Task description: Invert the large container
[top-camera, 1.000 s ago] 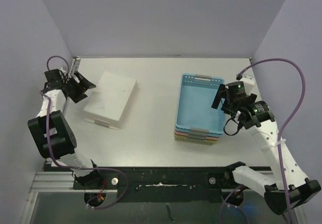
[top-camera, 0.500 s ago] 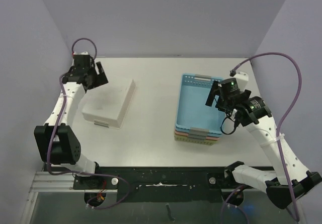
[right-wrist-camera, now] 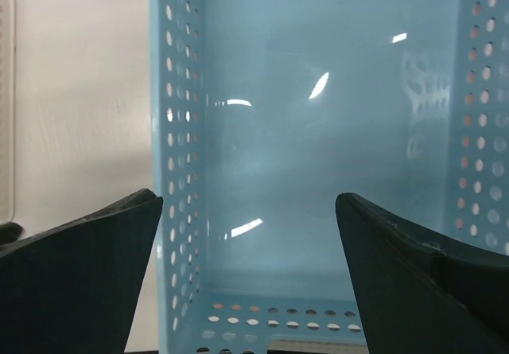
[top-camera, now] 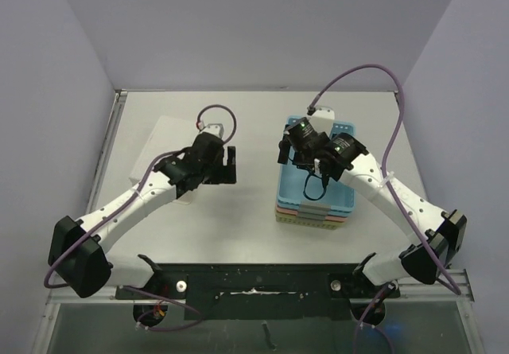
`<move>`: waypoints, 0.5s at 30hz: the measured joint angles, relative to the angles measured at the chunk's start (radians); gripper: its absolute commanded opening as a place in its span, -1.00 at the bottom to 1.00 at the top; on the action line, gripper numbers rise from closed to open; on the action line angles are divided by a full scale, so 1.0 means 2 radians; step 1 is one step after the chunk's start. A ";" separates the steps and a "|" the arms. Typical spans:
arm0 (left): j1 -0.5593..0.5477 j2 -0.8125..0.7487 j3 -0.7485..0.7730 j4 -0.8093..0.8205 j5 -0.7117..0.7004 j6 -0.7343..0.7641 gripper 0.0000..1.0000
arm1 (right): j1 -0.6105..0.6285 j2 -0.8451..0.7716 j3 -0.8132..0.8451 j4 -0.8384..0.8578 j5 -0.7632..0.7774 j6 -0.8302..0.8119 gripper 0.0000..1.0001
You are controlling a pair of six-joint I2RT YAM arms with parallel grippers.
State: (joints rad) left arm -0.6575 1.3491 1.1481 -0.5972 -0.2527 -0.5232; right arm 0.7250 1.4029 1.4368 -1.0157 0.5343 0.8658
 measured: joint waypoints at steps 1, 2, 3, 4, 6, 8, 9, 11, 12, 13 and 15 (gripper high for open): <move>-0.006 -0.005 -0.021 0.002 0.004 -0.009 0.60 | 0.003 0.006 0.002 0.007 -0.002 0.001 0.95; -0.009 -0.012 -0.045 0.002 0.007 -0.018 0.60 | 0.004 0.009 0.003 0.013 -0.005 0.001 0.95; -0.010 -0.020 -0.066 0.002 0.009 -0.027 0.60 | 0.004 0.011 0.004 0.018 -0.007 0.001 0.95; -0.010 -0.028 -0.083 0.002 0.010 -0.036 0.60 | 0.004 0.014 0.008 0.020 -0.010 0.001 0.95; -0.011 -0.046 -0.108 0.004 0.012 -0.049 0.60 | 0.004 0.020 0.017 0.026 -0.015 0.001 0.95; -0.012 -0.067 -0.126 0.009 0.016 -0.059 0.60 | 0.004 0.028 0.027 0.032 -0.017 0.000 0.95; -0.014 -0.081 -0.136 0.013 0.022 -0.063 0.60 | 0.004 0.033 0.032 0.036 -0.017 -0.001 0.95; -0.014 -0.096 -0.150 0.024 0.031 -0.069 0.61 | 0.004 0.042 0.035 0.046 -0.020 -0.005 0.95; -0.015 -0.101 -0.157 0.030 0.039 -0.073 0.61 | 0.004 0.046 0.035 0.050 -0.023 -0.007 0.96; -0.015 -0.104 -0.164 0.038 0.045 -0.077 0.61 | 0.004 0.051 0.035 0.054 -0.025 -0.010 0.99; -0.015 -0.103 -0.178 0.049 0.057 -0.086 0.61 | 0.004 0.064 0.037 0.061 -0.031 -0.013 0.95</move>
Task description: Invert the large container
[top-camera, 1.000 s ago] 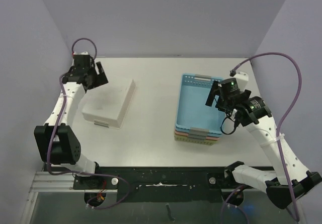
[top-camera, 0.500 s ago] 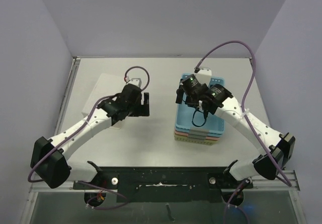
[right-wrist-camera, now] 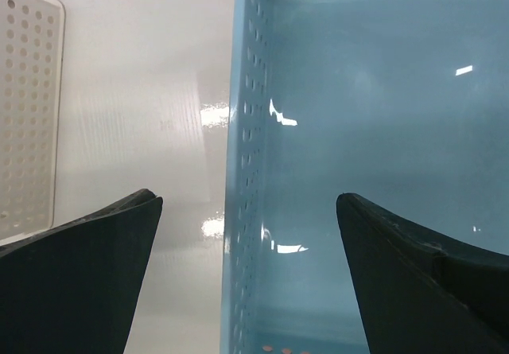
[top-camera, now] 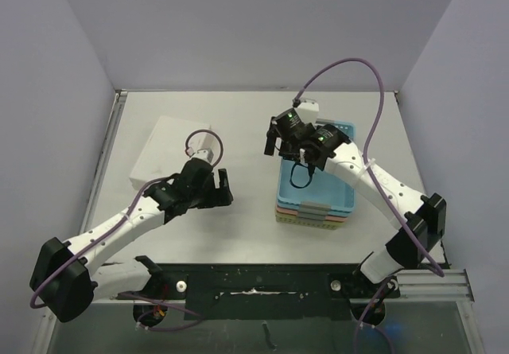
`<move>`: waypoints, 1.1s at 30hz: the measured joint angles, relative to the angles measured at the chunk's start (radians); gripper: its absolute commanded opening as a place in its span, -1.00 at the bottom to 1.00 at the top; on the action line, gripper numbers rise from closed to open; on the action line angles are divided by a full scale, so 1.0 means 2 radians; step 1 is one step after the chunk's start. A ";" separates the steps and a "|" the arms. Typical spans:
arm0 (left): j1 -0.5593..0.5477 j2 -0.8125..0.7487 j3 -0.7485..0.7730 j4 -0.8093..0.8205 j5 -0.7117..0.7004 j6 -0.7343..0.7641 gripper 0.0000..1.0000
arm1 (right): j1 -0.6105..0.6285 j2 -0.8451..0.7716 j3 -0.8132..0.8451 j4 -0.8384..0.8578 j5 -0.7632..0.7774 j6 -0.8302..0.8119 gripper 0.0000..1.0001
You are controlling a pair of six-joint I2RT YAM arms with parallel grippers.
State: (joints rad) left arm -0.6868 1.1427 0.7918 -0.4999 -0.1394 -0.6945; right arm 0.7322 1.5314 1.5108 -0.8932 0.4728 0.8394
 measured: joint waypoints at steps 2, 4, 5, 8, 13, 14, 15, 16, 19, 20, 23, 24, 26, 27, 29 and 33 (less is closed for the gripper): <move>0.000 0.001 -0.011 0.004 0.009 -0.007 0.61 | 0.000 0.015 0.005 0.004 -0.004 -0.003 0.89; 0.000 0.001 -0.021 0.012 0.017 -0.014 0.61 | 0.000 0.028 0.007 0.008 -0.006 -0.006 0.75; 0.001 0.001 -0.026 0.018 0.022 -0.017 0.61 | -0.003 0.033 0.007 0.008 -0.007 -0.007 0.61; 0.002 0.003 -0.036 0.027 0.034 -0.022 0.61 | -0.008 0.042 0.007 0.008 -0.010 -0.010 0.01; 0.018 0.013 -0.038 0.040 0.053 -0.025 0.61 | -0.041 0.027 -0.015 0.021 -0.022 -0.002 -0.78; 0.027 0.016 -0.038 0.044 0.063 -0.023 0.61 | -0.047 0.021 -0.021 0.022 -0.022 -0.006 -0.85; 0.038 0.020 -0.038 0.047 0.071 -0.021 0.61 | -0.057 0.012 -0.030 0.022 -0.022 -0.007 -0.89; 0.056 0.026 -0.037 0.049 0.085 -0.014 0.61 | -0.067 0.003 -0.038 0.020 -0.021 -0.009 -0.90; 0.101 0.052 -0.032 0.045 0.102 0.010 0.61 | -0.104 -0.030 -0.066 0.011 -0.015 -0.019 -0.91; 0.113 0.065 -0.026 0.040 0.107 0.019 0.61 | -0.113 -0.040 -0.075 0.009 -0.013 -0.025 -0.91; 0.144 0.107 0.002 0.033 0.124 0.046 0.61 | -0.144 -0.077 -0.105 -0.004 0.000 -0.045 -0.91; 0.151 0.117 0.008 0.034 0.126 0.051 0.61 | -0.152 -0.089 -0.113 -0.009 0.004 -0.051 -0.91; 0.169 0.135 0.021 0.036 0.133 0.064 0.61 | -0.177 -0.121 -0.131 -0.022 0.010 -0.068 -1.00; 0.174 0.140 0.024 0.038 0.135 0.066 0.62 | -0.186 -0.131 -0.135 -0.027 0.012 -0.074 -1.00; 0.187 0.158 0.033 0.040 0.140 0.078 0.63 | -0.214 -0.157 -0.141 -0.038 0.015 -0.089 -1.00; 0.203 0.202 0.064 0.042 0.140 0.100 0.64 | -0.249 -0.194 -0.141 -0.056 0.024 -0.118 -1.00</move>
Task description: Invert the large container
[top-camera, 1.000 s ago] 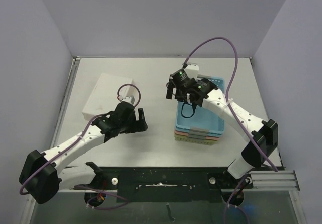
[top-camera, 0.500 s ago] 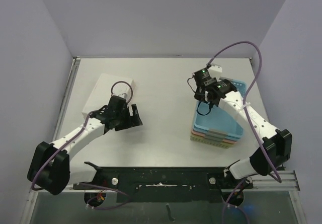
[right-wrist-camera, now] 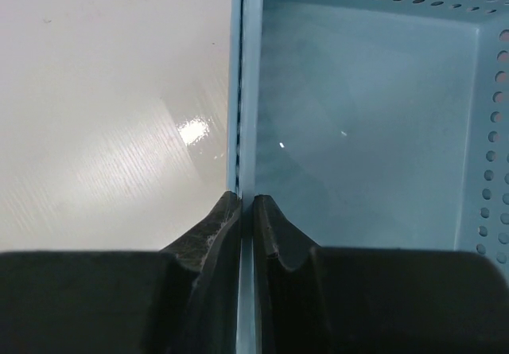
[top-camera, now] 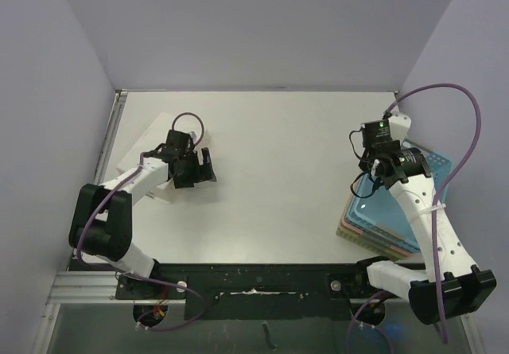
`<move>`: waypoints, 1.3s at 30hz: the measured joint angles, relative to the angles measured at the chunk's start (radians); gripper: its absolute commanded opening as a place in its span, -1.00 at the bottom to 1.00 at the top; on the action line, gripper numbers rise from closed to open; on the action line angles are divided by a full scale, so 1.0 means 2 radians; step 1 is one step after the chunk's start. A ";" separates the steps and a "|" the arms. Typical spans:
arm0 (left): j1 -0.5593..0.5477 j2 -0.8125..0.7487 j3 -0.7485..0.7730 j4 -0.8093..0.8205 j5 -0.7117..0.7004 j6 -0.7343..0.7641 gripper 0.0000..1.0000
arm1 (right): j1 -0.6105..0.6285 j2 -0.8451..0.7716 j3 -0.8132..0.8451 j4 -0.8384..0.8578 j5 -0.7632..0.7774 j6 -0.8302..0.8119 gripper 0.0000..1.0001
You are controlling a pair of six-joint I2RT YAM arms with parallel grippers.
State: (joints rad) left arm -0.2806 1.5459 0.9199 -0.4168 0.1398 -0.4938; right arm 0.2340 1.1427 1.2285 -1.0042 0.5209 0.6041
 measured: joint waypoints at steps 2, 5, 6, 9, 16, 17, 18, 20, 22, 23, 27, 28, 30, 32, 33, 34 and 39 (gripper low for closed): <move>0.005 0.019 0.018 0.000 0.000 0.008 0.64 | -0.001 -0.005 0.004 -0.011 -0.002 -0.011 -1.00; 0.007 0.036 0.049 -0.003 0.005 0.017 0.65 | -0.001 -0.003 0.026 -0.031 -0.013 -0.026 -1.00; 0.007 0.036 0.058 -0.003 0.010 0.018 0.65 | -0.001 -0.002 0.041 -0.040 -0.019 -0.031 -1.00; 0.005 0.027 0.078 -0.003 0.017 0.016 0.66 | -0.001 0.003 0.090 -0.057 -0.027 -0.040 -1.00; 0.003 -0.030 0.097 -0.016 0.028 0.006 0.67 | 0.002 0.025 0.209 -0.086 -0.048 -0.064 -1.00; 0.005 -0.040 0.097 -0.018 0.030 0.002 0.67 | 0.003 0.030 0.224 -0.090 -0.056 -0.068 -1.00; 0.008 -0.051 0.097 -0.021 0.032 -0.002 0.67 | 0.005 0.035 0.239 -0.093 -0.061 -0.071 -1.00; 0.020 -0.071 0.093 -0.021 0.043 -0.013 0.67 | 0.019 0.047 0.269 -0.096 -0.070 -0.075 -1.00; 0.037 -0.089 0.083 -0.018 0.056 -0.023 0.66 | 0.045 0.064 0.305 -0.097 -0.070 -0.077 -1.00; 0.047 -0.097 0.077 -0.018 0.064 -0.027 0.67 | 0.062 0.074 0.324 -0.097 -0.070 -0.078 -1.00; 0.071 -0.109 0.064 -0.018 0.086 -0.041 0.66 | 0.128 0.122 0.410 -0.092 -0.071 -0.086 -1.00; 0.073 -0.110 0.064 -0.019 0.089 -0.043 0.66 | 0.139 0.131 0.423 -0.089 -0.071 -0.088 -1.00; 0.076 -0.116 0.064 -0.022 0.092 -0.045 0.65 | 0.150 0.144 0.432 -0.080 -0.075 -0.089 -1.00; 0.083 -0.126 0.064 -0.025 0.095 -0.048 0.64 | 0.163 0.151 0.430 -0.072 -0.083 -0.088 -1.00; 0.088 -0.131 0.064 -0.026 0.095 -0.049 0.62 | 0.168 0.153 0.423 -0.063 -0.085 -0.086 -1.00; 0.094 -0.136 0.064 -0.026 0.096 -0.050 0.61 | 0.176 0.152 0.405 -0.045 -0.091 -0.081 -1.00; 0.138 -0.146 0.064 -0.026 0.107 -0.059 0.59 | 0.225 0.155 0.295 0.037 -0.132 -0.051 -1.00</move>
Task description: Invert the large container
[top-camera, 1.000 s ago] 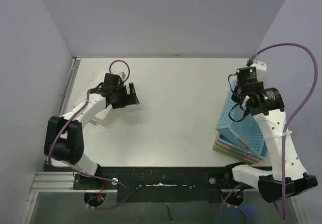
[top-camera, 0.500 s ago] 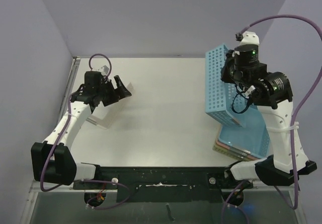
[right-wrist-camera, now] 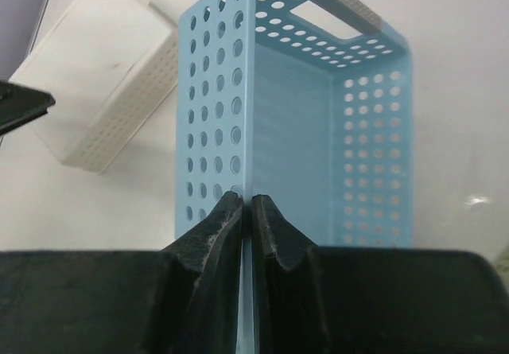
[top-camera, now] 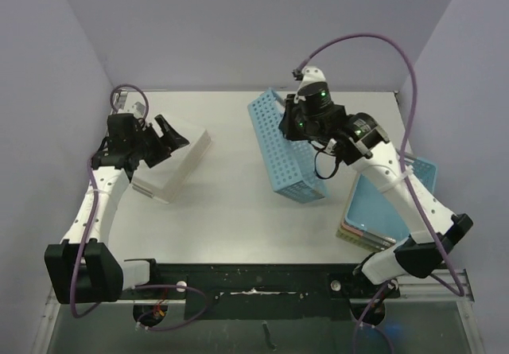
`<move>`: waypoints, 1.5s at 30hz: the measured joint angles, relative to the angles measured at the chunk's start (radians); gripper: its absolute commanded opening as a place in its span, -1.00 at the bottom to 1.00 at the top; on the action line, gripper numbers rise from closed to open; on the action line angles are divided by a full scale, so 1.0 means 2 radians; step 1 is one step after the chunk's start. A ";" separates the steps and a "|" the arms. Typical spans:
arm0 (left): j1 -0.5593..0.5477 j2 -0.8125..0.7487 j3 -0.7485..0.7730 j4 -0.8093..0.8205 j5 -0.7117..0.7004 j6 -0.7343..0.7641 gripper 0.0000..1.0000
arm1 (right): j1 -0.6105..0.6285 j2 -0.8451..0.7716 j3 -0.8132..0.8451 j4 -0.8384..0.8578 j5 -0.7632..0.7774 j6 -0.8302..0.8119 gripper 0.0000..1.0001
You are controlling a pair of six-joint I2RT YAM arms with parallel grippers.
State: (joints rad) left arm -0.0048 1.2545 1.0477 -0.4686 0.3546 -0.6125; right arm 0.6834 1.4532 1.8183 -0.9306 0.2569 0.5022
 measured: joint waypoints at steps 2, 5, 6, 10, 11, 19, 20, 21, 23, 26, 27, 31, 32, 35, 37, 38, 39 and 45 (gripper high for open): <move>0.012 0.000 -0.001 0.000 0.004 -0.004 0.57 | 0.013 0.012 -0.036 0.032 -0.020 0.016 -1.00; 0.021 0.000 -0.001 -0.007 0.012 -0.005 0.57 | 0.026 0.042 -0.065 0.076 -0.053 0.041 -1.00; 0.023 0.000 -0.001 -0.011 0.013 -0.004 0.57 | 0.027 0.055 -0.068 0.091 -0.064 0.048 -1.00; 0.033 0.000 0.016 -0.045 0.015 0.008 0.57 | 0.028 0.095 -0.076 0.151 -0.099 0.073 -1.00; 0.037 0.000 0.027 -0.056 0.016 0.014 0.57 | 0.027 0.100 -0.085 0.172 -0.113 0.084 -1.00; 0.060 0.000 0.107 -0.081 0.042 0.040 0.56 | -0.012 0.108 -0.174 0.320 -0.233 0.182 -1.00; 0.060 0.000 0.105 -0.082 0.053 0.040 0.56 | -0.019 0.108 -0.184 0.331 -0.243 0.192 -1.00; 0.059 0.000 0.102 -0.082 0.063 0.041 0.56 | -0.028 0.108 -0.198 0.346 -0.255 0.203 -1.00; 0.057 -0.001 0.093 -0.082 0.077 0.041 0.56 | -0.047 0.107 -0.226 0.369 -0.270 0.217 -1.00; 0.052 -0.004 0.078 -0.082 0.092 0.043 0.56 | -0.084 0.095 -0.280 0.400 -0.297 0.234 -1.00; 0.050 -0.005 0.074 -0.082 0.095 0.044 0.56 | -0.099 0.087 -0.296 0.416 -0.308 0.240 -1.00; 0.041 -0.008 0.068 -0.086 0.104 0.055 0.56 | -0.142 0.056 -0.332 0.429 -0.319 0.236 -0.95; 0.041 -0.008 0.068 -0.087 0.104 0.060 0.56 | -0.150 0.053 -0.336 0.427 -0.320 0.233 -0.85; 0.041 -0.008 0.068 -0.093 0.105 0.069 0.56 | -0.169 0.051 -0.342 0.420 -0.322 0.218 -0.49; 0.041 -0.008 0.068 -0.097 0.106 0.074 0.56 | -0.184 0.050 -0.342 0.406 -0.322 0.199 -0.22; 0.041 -0.008 0.068 -0.099 0.106 0.077 0.56 | -0.194 0.050 -0.342 0.395 -0.322 0.188 -0.05; 0.041 -0.008 0.068 -0.102 0.106 0.080 0.56 | -0.204 0.050 -0.342 0.384 -0.323 0.180 0.13; 0.041 -0.008 0.068 -0.123 0.105 0.098 0.57 | -0.254 0.058 -0.308 0.267 -0.289 0.106 0.82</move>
State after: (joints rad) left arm 0.0772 1.2381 1.1847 -0.7139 0.5655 -0.4160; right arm 0.1757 1.5700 1.2030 -0.3969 -0.3202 0.7139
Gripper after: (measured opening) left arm 0.782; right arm 0.775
